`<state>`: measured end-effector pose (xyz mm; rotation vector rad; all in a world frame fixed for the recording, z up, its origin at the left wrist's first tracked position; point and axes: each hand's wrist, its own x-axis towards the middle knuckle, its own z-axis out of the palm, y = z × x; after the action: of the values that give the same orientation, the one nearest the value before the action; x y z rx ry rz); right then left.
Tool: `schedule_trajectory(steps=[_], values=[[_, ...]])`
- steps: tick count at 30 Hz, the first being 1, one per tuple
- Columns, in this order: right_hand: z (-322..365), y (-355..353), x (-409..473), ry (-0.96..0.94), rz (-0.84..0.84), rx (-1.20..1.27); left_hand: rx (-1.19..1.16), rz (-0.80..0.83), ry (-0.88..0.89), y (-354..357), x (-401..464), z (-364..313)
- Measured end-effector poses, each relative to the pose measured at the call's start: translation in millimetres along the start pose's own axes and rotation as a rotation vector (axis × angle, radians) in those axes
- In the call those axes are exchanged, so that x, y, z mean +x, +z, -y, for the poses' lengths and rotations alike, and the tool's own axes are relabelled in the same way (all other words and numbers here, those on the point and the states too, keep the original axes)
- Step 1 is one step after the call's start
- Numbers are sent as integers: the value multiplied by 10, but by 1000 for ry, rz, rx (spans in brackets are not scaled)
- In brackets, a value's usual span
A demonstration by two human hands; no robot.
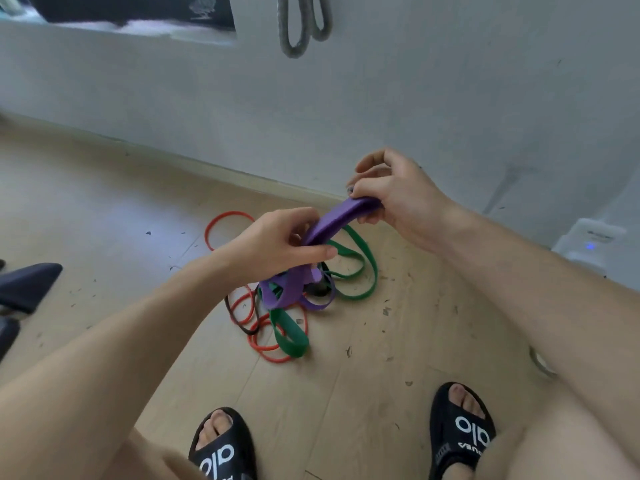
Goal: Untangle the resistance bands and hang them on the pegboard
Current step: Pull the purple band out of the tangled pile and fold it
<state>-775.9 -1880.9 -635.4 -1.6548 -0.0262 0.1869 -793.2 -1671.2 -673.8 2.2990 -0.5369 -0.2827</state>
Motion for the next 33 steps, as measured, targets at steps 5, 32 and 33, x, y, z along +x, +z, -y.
schedule_trajectory(steps=[5,32,33], values=[[-111,-95,49,-35,-11,-209,-69,-42,7,-44,12,-38],[-226,48,-51,-285,164,-753,-64,-15,53,93,66,6],[-217,39,-58,-312,150,-750,-78,18,45,94,66,35]])
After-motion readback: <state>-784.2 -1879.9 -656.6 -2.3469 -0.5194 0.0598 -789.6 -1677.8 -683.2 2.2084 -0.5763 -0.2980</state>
